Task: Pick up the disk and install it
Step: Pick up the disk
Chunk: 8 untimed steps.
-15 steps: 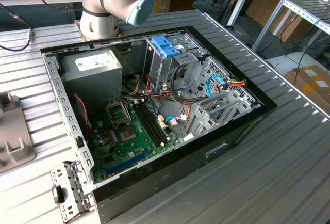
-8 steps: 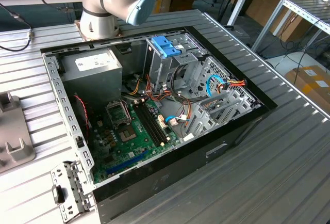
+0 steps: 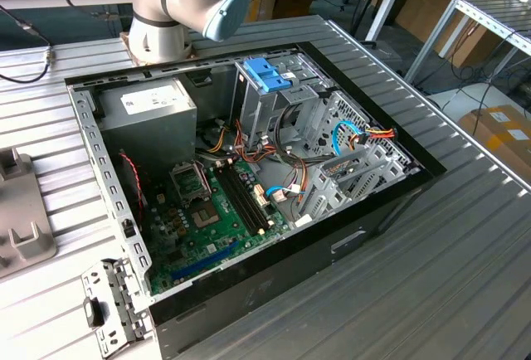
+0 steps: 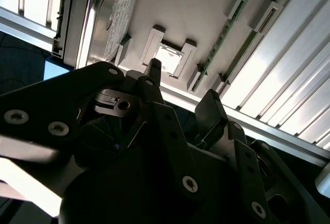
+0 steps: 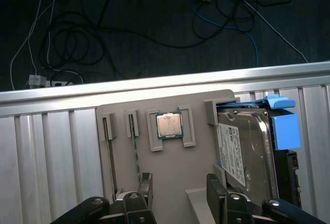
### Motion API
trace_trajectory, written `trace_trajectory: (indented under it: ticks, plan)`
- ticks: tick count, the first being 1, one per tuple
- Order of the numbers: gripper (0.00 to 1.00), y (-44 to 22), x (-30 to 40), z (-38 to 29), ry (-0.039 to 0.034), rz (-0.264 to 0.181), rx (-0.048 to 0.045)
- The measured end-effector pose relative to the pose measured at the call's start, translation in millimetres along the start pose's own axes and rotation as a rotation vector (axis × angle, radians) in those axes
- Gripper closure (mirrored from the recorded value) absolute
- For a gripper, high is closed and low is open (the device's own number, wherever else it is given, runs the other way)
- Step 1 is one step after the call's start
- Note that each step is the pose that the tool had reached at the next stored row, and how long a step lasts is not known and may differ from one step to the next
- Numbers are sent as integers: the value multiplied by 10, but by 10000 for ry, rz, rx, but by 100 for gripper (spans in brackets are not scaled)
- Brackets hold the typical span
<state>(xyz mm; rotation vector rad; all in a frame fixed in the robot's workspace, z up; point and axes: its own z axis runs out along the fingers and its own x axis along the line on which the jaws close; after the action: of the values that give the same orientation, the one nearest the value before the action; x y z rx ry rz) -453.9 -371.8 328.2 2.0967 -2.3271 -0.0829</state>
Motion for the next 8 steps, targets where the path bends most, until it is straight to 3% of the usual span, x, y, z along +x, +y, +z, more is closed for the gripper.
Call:
trace_trajectory:
  ticks: [8]
  plan:
    - [46,0,-4,21,-20,-2,-2]
